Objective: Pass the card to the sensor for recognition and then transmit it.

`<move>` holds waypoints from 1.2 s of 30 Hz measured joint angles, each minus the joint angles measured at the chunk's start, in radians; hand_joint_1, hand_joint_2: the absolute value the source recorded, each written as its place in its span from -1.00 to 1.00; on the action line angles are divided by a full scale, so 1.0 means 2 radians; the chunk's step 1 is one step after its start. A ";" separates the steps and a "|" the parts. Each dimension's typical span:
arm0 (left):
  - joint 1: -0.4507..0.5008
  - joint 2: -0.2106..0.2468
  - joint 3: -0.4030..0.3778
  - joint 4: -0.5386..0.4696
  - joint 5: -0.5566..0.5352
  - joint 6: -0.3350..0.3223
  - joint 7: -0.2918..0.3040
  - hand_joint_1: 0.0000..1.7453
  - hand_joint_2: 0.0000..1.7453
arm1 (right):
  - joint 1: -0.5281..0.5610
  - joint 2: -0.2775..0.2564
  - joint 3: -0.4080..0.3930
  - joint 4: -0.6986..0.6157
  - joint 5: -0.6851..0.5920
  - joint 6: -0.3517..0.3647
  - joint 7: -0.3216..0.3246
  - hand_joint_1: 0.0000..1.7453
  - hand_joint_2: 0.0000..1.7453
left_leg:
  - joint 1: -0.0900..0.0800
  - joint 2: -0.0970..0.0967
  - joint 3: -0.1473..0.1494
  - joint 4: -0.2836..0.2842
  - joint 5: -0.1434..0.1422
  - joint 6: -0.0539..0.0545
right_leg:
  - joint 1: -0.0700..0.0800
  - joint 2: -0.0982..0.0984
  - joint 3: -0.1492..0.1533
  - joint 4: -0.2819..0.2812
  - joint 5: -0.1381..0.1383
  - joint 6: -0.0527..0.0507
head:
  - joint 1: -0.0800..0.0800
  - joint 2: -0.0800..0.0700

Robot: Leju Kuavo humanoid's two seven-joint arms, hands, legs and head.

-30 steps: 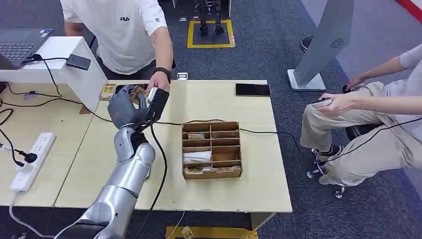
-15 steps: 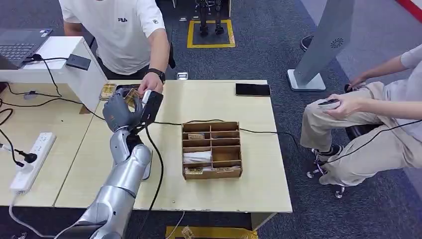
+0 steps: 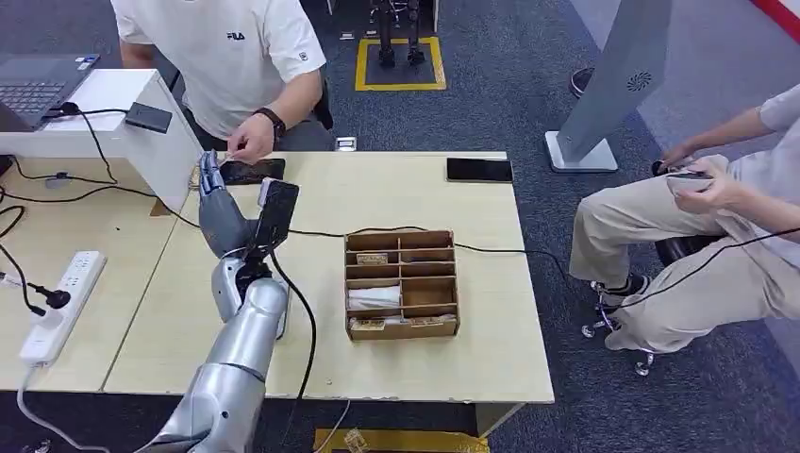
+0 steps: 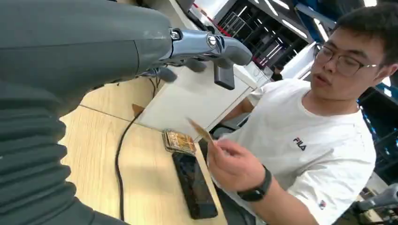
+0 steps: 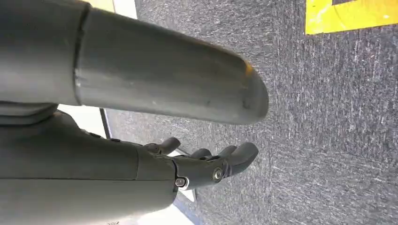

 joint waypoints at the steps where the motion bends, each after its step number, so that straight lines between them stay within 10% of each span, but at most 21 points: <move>1: 0.005 -0.003 0.000 -0.009 0.004 0.000 -0.007 -1.00 -1.00 | 0.000 0.000 0.000 0.000 0.000 -0.001 0.000 -1.00 -1.00 | 0.000 0.000 0.000 0.000 0.000 0.000 | 0.000 0.000 0.000 0.000 0.000 0.000 | 0.000 0.000; 7: 0.053 -0.024 -0.012 -0.086 0.087 0.000 -0.048 -1.00 -1.00 | 0.007 0.001 0.000 -0.001 0.000 -0.003 -0.001 -1.00 -1.00 | 0.000 0.000 0.000 0.000 0.000 0.000 | 0.000 0.000 0.000 0.000 0.000 0.000 | 0.000 0.000; 8: 0.064 -0.026 -0.020 -0.099 0.097 0.000 -0.052 -1.00 1.00 | 0.008 0.002 0.000 -0.001 0.000 -0.003 0.000 -1.00 -1.00 | 0.000 0.000 0.000 0.000 0.000 0.000 | 0.000 0.000 0.000 0.000 0.000 0.000 | 0.000 0.000; 18: 0.124 -0.012 -0.083 -0.237 0.227 0.000 -0.107 -1.00 1.00 | 0.026 0.018 -0.007 -0.023 -0.002 0.000 0.009 -1.00 -1.00 | 0.000 0.000 -0.001 0.000 0.000 0.000 | 0.000 0.000 0.000 0.000 0.000 0.000 | 0.000 0.000; 28: 0.248 0.066 -0.241 -0.351 0.350 -0.030 -0.153 -1.00 1.00 | 0.035 0.031 -0.029 -0.058 0.021 0.026 -0.006 -1.00 -1.00 | 0.000 0.000 -0.001 0.000 -0.001 0.000 | 0.000 0.000 -0.001 0.000 -0.001 0.000 | 0.000 0.000; 29: 0.253 0.077 -0.255 -0.358 0.355 -0.040 -0.159 -1.00 -1.00 | 0.035 0.031 -0.030 -0.058 0.021 0.026 -0.009 -1.00 -1.00 | 0.000 0.000 -0.001 0.000 -0.001 0.000 | 0.000 0.000 -0.001 0.000 -0.001 0.000 | 0.000 0.000; 33: 0.263 0.107 -0.306 -0.377 0.363 -0.075 -0.177 -1.00 -1.00 | 0.033 0.026 -0.032 -0.056 0.027 0.023 -0.015 -1.00 -1.00 | 0.000 0.000 0.000 0.000 -0.001 0.000 | 0.000 0.000 -0.001 0.000 -0.001 0.000 | 0.000 0.000; 34: 0.263 0.114 -0.318 -0.380 0.363 -0.085 -0.180 -1.00 1.00 | 0.033 0.023 -0.032 -0.054 0.028 0.023 -0.017 -1.00 -1.00 | 0.000 0.000 0.000 0.000 -0.001 0.000 | 0.000 0.000 -0.001 0.000 -0.001 0.000 | 0.000 0.000; 36: 0.263 0.125 -0.341 -0.384 0.362 -0.100 -0.184 -1.00 1.00 | 0.031 0.019 -0.032 -0.051 0.028 0.020 -0.017 -1.00 -1.00 | 0.000 0.000 0.000 0.000 -0.001 0.000 | 0.000 0.000 -0.001 0.000 -0.001 0.000 | 0.000 0.000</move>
